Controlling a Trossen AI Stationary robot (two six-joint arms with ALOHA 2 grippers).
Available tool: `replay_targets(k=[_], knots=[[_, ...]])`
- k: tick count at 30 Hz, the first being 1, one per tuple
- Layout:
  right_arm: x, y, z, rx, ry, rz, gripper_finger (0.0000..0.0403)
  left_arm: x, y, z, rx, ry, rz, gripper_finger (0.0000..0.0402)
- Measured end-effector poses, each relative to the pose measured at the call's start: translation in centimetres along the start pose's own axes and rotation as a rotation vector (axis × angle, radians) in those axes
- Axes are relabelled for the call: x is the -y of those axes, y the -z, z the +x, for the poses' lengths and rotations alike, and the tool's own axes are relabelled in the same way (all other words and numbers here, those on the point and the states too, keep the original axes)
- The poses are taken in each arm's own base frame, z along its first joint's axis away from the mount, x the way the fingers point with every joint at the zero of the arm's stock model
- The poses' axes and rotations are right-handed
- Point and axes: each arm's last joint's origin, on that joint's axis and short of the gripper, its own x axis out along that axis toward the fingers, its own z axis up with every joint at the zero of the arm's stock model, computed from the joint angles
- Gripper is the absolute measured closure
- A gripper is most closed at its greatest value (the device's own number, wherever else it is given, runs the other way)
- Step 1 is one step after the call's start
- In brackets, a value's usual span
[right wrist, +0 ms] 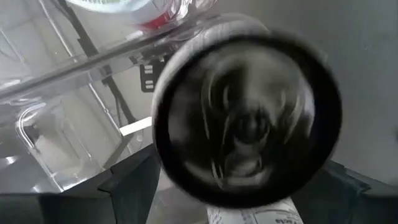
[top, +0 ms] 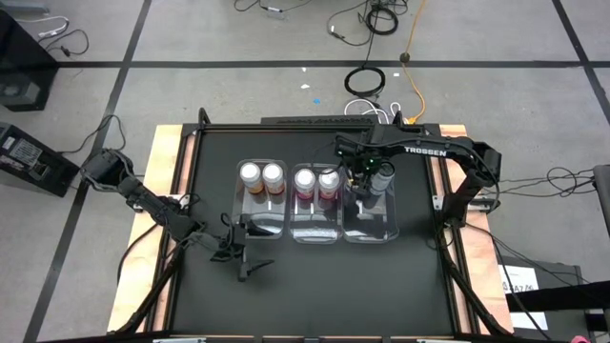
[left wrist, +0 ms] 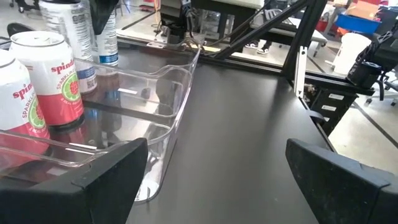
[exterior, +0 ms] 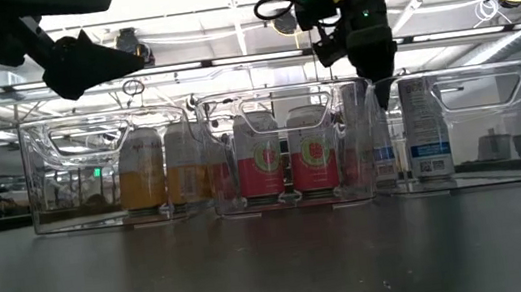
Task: Sort soda cans
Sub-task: Put the right white-blue soda can into the middle right transparent bin, then return to Home Position
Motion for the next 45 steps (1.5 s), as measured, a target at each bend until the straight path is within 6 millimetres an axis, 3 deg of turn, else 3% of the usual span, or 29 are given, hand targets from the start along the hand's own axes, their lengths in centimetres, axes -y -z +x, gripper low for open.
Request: replay_targets(k=[13, 25, 35, 45], knots=[[0.1, 1.0, -0.8, -0.032, -0.001, 0.005, 0.0096, 0.0, 0.0, 0.0, 0.003, 0.002, -0.002, 0.0011], [0.6, 5.3, -7.7, 0.255, -0.041, 0.172, 0.0096, 0.0, 0.0, 0.0, 0.004, 0.002, -0.002, 0.0011], [-1.8, 10.0, -14.2, 0.677, -0.224, 0.213, 0.0096, 0.0, 0.0, 0.0, 0.003, 0.002, -0.002, 0.0011], [-3.8, 12.0, -15.1, 0.679, -0.301, 0.258, 0.0096, 0.0, 0.0, 0.0, 0.004, 0.004, -0.003, 0.0011]])
